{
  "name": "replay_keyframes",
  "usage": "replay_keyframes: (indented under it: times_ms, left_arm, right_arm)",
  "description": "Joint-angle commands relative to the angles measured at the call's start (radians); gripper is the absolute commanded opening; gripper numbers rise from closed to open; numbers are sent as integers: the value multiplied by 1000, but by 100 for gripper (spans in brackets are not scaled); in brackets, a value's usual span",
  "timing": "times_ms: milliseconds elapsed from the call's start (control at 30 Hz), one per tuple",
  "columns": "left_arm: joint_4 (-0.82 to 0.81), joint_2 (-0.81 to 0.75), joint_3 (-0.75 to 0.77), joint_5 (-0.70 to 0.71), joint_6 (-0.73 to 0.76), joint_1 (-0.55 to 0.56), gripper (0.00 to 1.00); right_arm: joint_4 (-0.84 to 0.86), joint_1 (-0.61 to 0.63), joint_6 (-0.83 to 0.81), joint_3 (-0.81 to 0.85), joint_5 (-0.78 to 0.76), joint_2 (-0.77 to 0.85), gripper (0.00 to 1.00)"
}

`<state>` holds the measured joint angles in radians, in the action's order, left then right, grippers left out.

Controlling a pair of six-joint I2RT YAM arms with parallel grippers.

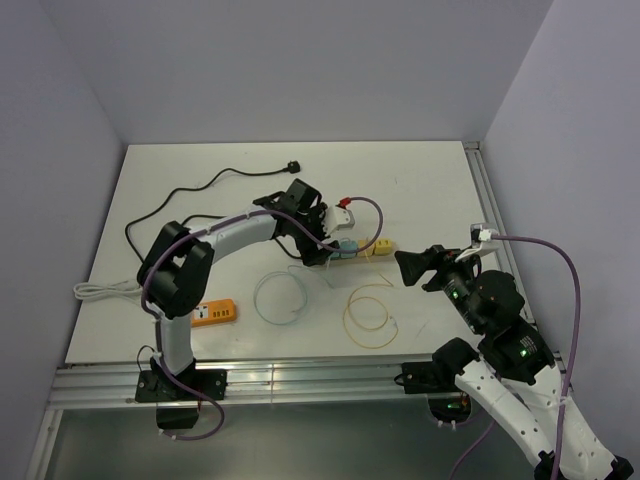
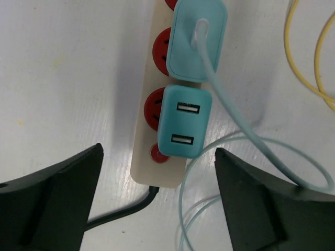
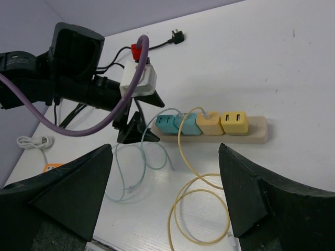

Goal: Insert the plug

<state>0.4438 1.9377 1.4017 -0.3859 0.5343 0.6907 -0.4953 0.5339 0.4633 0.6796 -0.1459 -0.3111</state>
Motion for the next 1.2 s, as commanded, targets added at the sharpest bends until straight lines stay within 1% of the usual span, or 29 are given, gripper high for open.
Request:
replay_keyframes:
  times_ms: [0,133,300,467,500,567,667,700,733,800,833,867,900,933,967,1000,1033,1100,1133,1167]
  left_arm:
    - [-31,-88,-3,-5,-14,-2,99]
    - [9,-98,3,7,-19,-3,99]
    - [65,-94,25,65,-22,-16,99]
    - [79,-128,-3,114,4,-68,100]
    - [81,-128,-6,160,13,-80,99]
    - [98,-126,8,191,26,-112,99]
    - [59,-167,-4,257,13,-151,99]
    - [33,-178,-9,301,-15,-158,100]
    - [-59,-192,-13,421,-51,-161,99]
    - [-166,-241,-32,545,-179,-175,99]
    - [-271,-261,-39,635,-242,-178,100]
    - [-296,-299,-38,742,-370,-186,99]
    - [-289,-312,-24,778,-437,-191,100]
    - [-268,-322,-4,800,-503,-197,100]
    - [-196,-332,38,815,-633,-203,100]
    - [-157,-332,58,812,-686,-206,99]
    - [-81,-332,84,806,-800,-209,100]
    - [-30,-333,89,762,-910,-215,100]
    - [-25,-347,60,721,-988,-217,99]
    - [-25,-359,39,682,-1029,-220,100]
  right_arm:
    - [11,-6,-2,20,-15,10,89]
    - [3,-6,-3,24,-11,6,89]
    - [4,-6,-6,31,-1,-19,89]
    - [0,-6,-9,40,11,-69,89]
    - [-2,-6,-9,43,12,-78,89]
    - [-5,-6,-12,49,22,-97,89]
    - [0,-6,-17,46,26,-94,89]
    - [1,-6,-17,44,28,-92,89]
    - [0,-5,-17,44,29,-91,89]
    - [-3,-6,-18,41,29,-92,89]
    - [-5,-6,-12,40,28,-92,89]
    - [-6,-5,-2,37,22,-106,90]
    - [-17,-6,4,37,13,-117,90]
    - [-25,-6,17,40,0,-134,95]
    - [-54,-8,37,49,-23,-178,95]
    - [-66,-6,49,54,-32,-203,98]
    - [-78,-6,60,60,-35,-245,100]
    - [-88,-6,84,52,-43,-279,100]
    - [-81,-6,90,45,-40,-286,100]
    - [-68,-6,109,26,-34,-292,100]
